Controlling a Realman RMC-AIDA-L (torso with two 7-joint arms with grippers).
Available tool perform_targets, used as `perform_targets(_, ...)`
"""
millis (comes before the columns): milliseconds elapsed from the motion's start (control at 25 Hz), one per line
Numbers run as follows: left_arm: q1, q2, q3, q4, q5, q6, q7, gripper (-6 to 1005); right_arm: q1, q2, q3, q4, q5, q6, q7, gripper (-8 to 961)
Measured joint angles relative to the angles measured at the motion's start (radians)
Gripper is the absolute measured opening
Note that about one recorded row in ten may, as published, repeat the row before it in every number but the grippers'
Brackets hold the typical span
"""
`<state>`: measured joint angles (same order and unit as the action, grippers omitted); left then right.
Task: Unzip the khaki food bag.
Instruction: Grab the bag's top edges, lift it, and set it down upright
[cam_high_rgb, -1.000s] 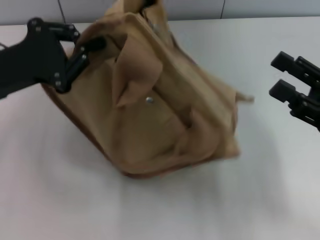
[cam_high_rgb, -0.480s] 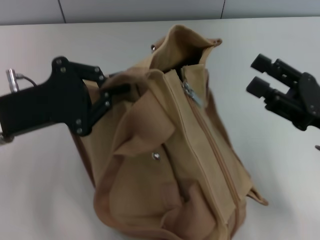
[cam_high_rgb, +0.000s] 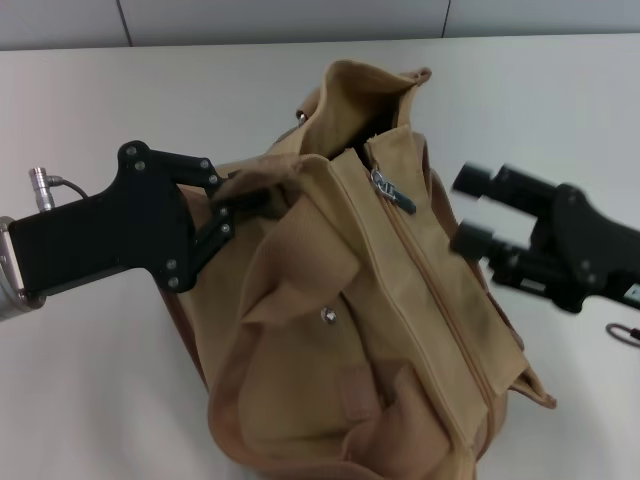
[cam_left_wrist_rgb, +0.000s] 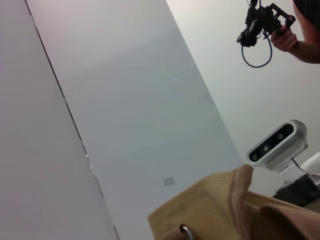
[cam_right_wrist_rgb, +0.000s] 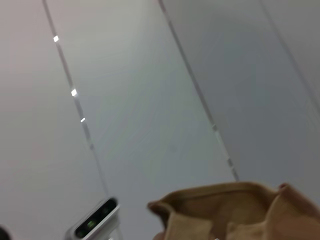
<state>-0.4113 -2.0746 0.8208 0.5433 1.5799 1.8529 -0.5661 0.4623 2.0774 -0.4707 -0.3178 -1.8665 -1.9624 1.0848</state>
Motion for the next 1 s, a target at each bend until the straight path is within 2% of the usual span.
perform_targets(40, -0.002, -0.001, 0.008, 0.000, 0.000, 0.000, 0.000, 73, 0.006, 0.000, -0.035, -0.001, 0.000, -0.003, -0.015, 697)
perform_targets(320, -0.008, -0.003, 0.049, -0.003, 0.000, 0.000, 0.001, 75, 0.027, 0.005, -0.050, 0.019, 0.000, 0.012, -0.044, 687)
perform_targets(520, -0.010, -0.004, 0.066, -0.008, -0.002, 0.004, 0.001, 77, 0.036, 0.006, -0.052, 0.024, 0.004, 0.019, -0.051, 496)
perform_targets(1000, -0.005, -0.004, 0.118, -0.010, -0.048, 0.003, 0.003, 80, 0.063, 0.003, -0.138, 0.053, 0.000, 0.015, -0.008, 438)
